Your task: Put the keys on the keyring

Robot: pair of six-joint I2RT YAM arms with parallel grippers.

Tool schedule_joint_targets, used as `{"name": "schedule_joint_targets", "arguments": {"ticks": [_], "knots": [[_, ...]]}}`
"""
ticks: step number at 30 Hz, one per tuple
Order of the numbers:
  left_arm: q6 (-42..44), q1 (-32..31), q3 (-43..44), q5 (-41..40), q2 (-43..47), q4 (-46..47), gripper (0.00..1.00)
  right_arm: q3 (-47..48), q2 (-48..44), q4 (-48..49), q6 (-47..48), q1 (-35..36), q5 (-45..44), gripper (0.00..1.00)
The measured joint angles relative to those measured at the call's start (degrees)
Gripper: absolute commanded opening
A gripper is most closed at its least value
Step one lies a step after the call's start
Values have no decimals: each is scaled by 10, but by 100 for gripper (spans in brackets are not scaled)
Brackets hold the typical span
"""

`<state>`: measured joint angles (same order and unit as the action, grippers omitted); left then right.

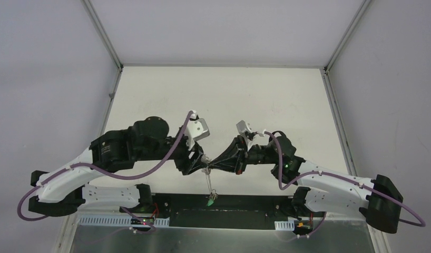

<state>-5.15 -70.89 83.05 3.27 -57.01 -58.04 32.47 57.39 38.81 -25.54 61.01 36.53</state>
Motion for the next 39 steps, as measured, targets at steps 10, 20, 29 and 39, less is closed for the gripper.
{"name": "schedule_joint_targets", "arguments": {"ticks": [10,20,29,39], "knots": [[-15,0,-223,12,185,238,50,-17,-51,-14,2,0,-28,0],[-22,0,-350,48,230,376,24,-17,-56,-29,2,0,-29,0],[-18,0,-351,63,230,402,0,-17,-57,-30,4,0,-29,0],[-16,0,-321,63,210,369,0,-17,-61,-35,11,0,-37,36]]}}
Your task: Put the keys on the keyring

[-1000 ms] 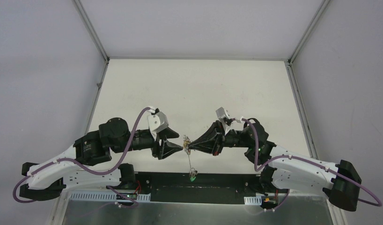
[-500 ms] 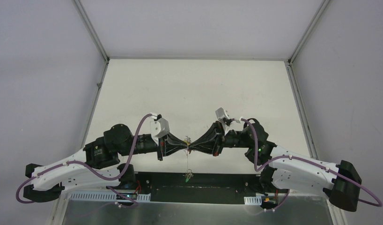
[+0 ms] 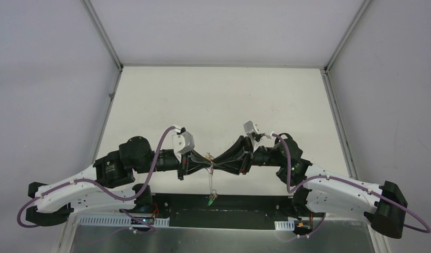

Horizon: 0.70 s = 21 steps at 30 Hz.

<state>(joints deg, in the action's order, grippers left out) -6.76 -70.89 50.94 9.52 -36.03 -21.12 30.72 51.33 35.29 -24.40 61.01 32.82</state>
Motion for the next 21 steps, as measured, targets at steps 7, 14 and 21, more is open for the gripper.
{"name": "schedule_joint_targets", "arguments": {"ticks": [7,14,21], "knots": [[-2,0,76,-10,-59,-90,0,4,-14,-33,16,0,-17,53],[1,0,190,-19,-139,-203,0,43,-19,-104,48,0,-32,45],[13,0,310,-21,-208,-323,0,62,-19,-136,66,0,-32,37]]}}
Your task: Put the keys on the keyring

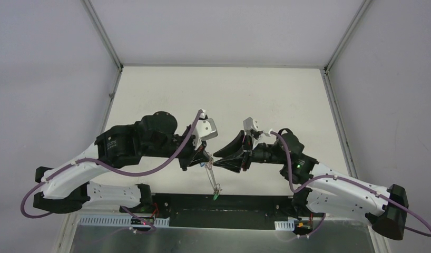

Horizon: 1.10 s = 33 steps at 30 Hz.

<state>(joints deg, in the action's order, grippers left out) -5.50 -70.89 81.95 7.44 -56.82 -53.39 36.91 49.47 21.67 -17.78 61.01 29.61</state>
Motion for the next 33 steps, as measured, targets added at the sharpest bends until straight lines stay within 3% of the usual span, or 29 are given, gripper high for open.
{"name": "schedule_joint_targets", "arguments": {"ticks": [11,18,24,30,33], "knots": [[23,0,131,0,-113,-154,0,22,28,-15,10,0,30,36],[36,0,172,-2,-146,-193,0,24,41,-16,10,0,43,22],[39,0,178,-1,-152,-202,0,24,42,-14,10,0,43,19],[41,0,178,-1,-154,-208,0,24,52,-8,8,0,44,0],[42,0,178,-1,-155,-213,0,24,58,-5,8,0,49,0]]}}
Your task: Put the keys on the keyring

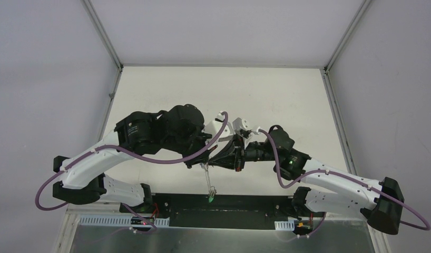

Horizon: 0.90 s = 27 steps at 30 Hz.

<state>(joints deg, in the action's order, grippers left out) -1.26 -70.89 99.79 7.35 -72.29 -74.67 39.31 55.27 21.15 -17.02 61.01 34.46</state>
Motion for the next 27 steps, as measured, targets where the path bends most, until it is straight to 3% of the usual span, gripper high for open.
{"name": "schedule_joint_targets", "arguments": {"ticks": [3,7,10,17,22,27], "knots": [[0,0,0,0,0,0,3,0,0,2,0,0,2,0],[-3,0,-10,-6,6,11,29,-1,0,3,0,0,1,0],[-9,0,-26,-13,20,34,40,-3,0,3,0,0,1,0],[-22,0,-122,-44,123,113,46,-8,-2,3,-3,0,1,0],[-31,0,-240,-55,241,207,55,-8,-8,4,-5,0,1,0],[-53,0,-355,-56,342,303,57,-8,-9,4,-7,0,1,0]]}}
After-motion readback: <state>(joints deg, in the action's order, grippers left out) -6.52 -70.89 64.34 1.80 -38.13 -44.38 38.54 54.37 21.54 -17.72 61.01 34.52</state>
